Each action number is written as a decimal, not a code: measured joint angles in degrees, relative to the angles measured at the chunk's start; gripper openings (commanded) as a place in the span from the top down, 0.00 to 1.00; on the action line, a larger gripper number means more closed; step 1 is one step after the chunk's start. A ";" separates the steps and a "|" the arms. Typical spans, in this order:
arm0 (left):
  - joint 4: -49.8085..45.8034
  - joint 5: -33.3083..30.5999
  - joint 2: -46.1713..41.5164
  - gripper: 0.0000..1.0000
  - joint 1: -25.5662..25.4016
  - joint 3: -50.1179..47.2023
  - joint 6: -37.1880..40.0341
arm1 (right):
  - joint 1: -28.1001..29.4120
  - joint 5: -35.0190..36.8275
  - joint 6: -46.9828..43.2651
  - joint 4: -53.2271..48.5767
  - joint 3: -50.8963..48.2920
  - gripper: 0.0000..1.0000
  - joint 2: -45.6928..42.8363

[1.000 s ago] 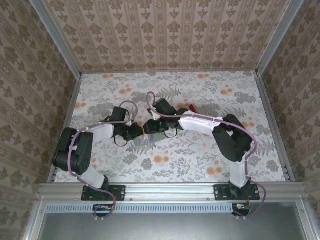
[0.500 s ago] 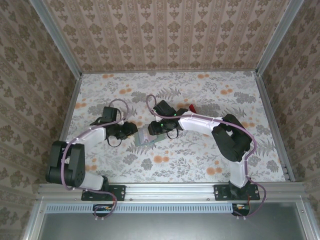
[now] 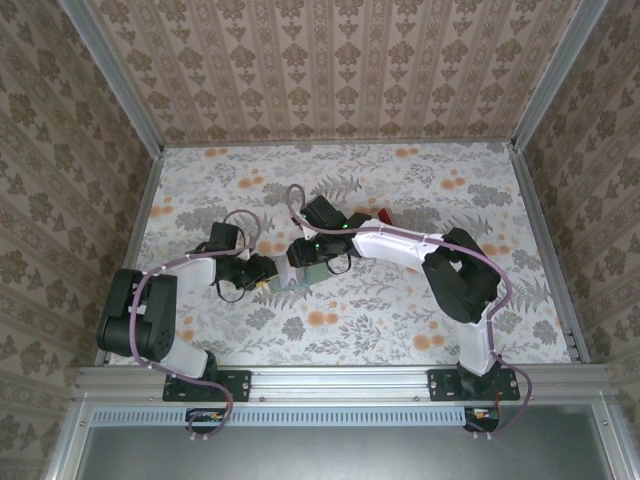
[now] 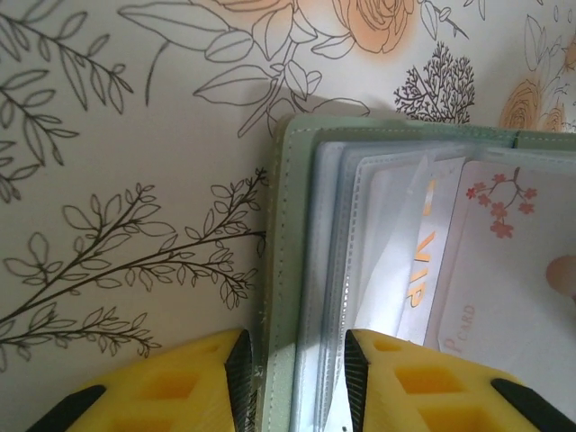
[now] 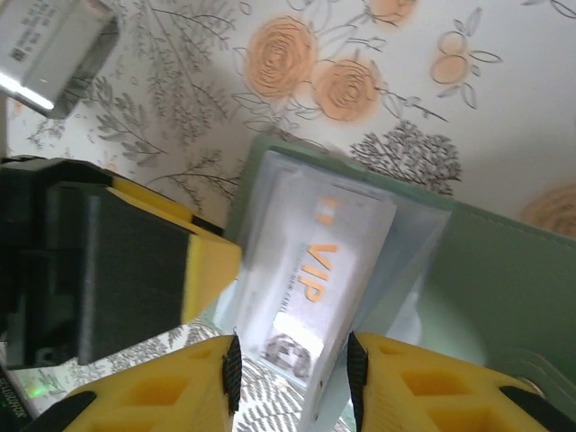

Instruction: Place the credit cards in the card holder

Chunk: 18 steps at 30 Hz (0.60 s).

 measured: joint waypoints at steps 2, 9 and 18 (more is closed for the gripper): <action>0.13 0.11 0.02 0.63 0.00 0.00 0.00 | 0.35 -0.52 0.00 0.00 0.68 0.60 0.90; 0.96 0.63 0.02 0.59 0.02 -0.33 -0.22 | 0.72 -0.70 -0.02 -0.44 0.72 0.60 2.69; 4.22 2.40 0.48 0.56 -0.44 -0.81 -2.19 | 0.66 2.40 -0.33 -1.79 0.79 0.61 2.67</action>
